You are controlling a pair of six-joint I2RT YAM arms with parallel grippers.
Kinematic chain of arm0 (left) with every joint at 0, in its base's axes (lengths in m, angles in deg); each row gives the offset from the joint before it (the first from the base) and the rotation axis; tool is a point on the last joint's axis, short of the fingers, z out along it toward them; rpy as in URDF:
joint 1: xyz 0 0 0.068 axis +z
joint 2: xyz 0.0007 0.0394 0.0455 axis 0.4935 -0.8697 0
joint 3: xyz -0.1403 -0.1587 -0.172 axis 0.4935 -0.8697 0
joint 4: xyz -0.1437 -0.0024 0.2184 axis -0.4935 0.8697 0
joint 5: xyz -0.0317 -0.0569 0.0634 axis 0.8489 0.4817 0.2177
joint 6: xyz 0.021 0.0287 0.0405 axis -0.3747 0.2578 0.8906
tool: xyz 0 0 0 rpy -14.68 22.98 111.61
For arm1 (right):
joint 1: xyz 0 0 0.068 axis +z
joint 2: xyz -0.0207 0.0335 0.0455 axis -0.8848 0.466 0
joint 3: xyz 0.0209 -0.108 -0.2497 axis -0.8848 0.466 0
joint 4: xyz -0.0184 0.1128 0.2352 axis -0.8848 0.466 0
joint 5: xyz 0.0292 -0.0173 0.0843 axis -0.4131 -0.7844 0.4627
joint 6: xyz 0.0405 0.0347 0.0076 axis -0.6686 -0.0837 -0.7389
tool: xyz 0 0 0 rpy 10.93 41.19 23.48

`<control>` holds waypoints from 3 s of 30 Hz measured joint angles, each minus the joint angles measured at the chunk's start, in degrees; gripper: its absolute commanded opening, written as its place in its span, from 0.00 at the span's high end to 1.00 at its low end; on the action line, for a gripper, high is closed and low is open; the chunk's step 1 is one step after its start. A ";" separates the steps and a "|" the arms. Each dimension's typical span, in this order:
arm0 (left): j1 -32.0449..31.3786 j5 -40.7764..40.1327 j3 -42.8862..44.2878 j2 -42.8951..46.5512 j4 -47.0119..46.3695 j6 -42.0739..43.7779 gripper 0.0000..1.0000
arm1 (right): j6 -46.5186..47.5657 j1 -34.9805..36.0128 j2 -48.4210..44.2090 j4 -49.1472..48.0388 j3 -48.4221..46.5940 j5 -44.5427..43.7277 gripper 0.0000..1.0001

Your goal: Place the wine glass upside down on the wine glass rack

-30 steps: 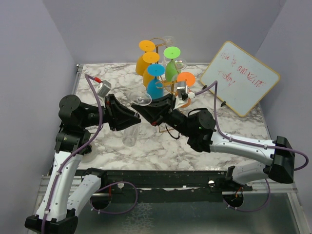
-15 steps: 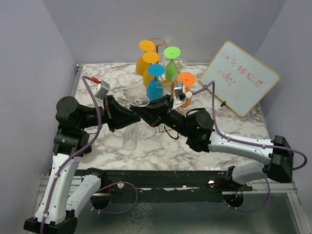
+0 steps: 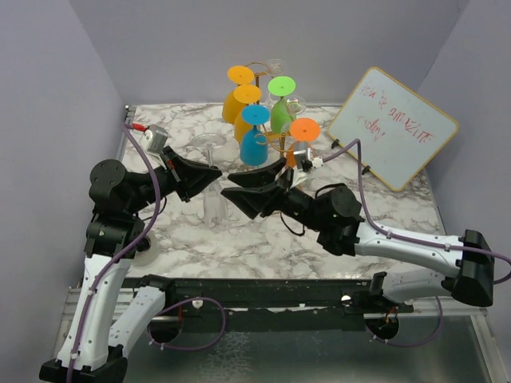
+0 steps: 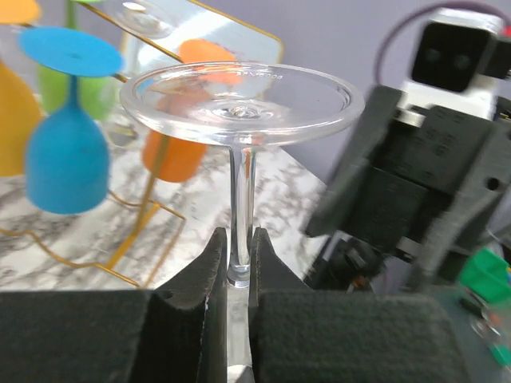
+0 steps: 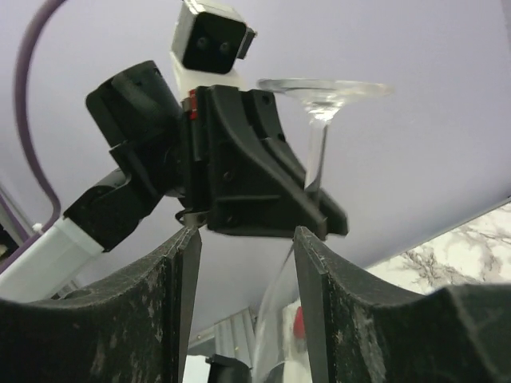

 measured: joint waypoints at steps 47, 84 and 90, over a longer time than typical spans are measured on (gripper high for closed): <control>-12.31 -10.10 -9.57 -21.94 -29.79 32.13 1.00 | 15.47 0.02 -30.34 14.23 8.59 -28.81 0.45; -13.05 -8.13 -8.59 -31.36 -36.02 31.76 0.63 | 14.53 0.02 -30.27 15.78 8.59 -29.86 0.45; -13.05 -8.15 -8.87 -30.32 -36.17 30.64 0.47 | 14.45 0.02 -30.25 16.20 8.59 -29.99 0.45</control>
